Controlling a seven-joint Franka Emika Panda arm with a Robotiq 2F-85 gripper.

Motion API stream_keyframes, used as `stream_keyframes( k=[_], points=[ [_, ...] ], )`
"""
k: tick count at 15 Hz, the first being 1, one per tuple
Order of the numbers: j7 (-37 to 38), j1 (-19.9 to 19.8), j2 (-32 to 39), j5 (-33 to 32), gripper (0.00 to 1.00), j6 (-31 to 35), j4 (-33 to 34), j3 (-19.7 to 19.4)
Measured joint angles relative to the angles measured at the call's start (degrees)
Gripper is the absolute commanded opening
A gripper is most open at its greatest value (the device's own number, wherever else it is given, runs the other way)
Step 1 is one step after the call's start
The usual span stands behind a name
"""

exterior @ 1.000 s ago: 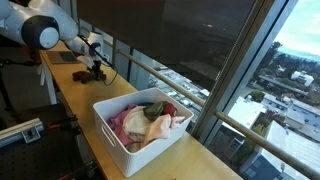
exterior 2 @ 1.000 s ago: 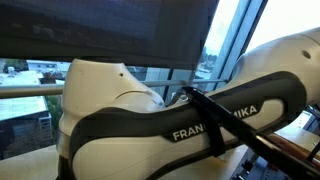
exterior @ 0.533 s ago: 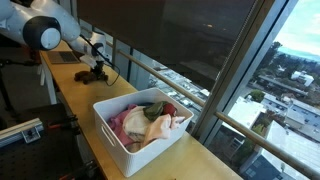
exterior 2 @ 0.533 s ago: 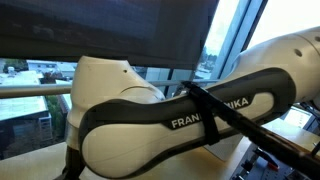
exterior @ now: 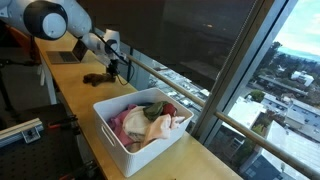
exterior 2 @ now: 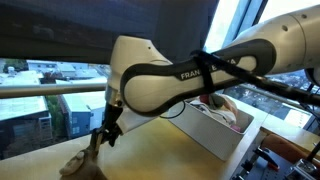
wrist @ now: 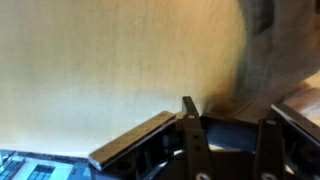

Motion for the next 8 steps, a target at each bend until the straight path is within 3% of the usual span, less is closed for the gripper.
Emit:
stream_keyframes(
  k=[4,5,6,8],
  points=[
    [1.63,-2.33,-9.63,-1.58,0.00,3.08,-9.65,-4.41],
    [1.93,-2.55,-12.21,-1.86,0.25,3.86,-12.21,-5.25],
    [2.09,-2.64,-14.73,-2.03,0.27,4.42,-14.80,-5.79],
    [2.54,-2.43,-19.66,-2.20,0.41,5.17,-20.24,-5.96]
  ],
)
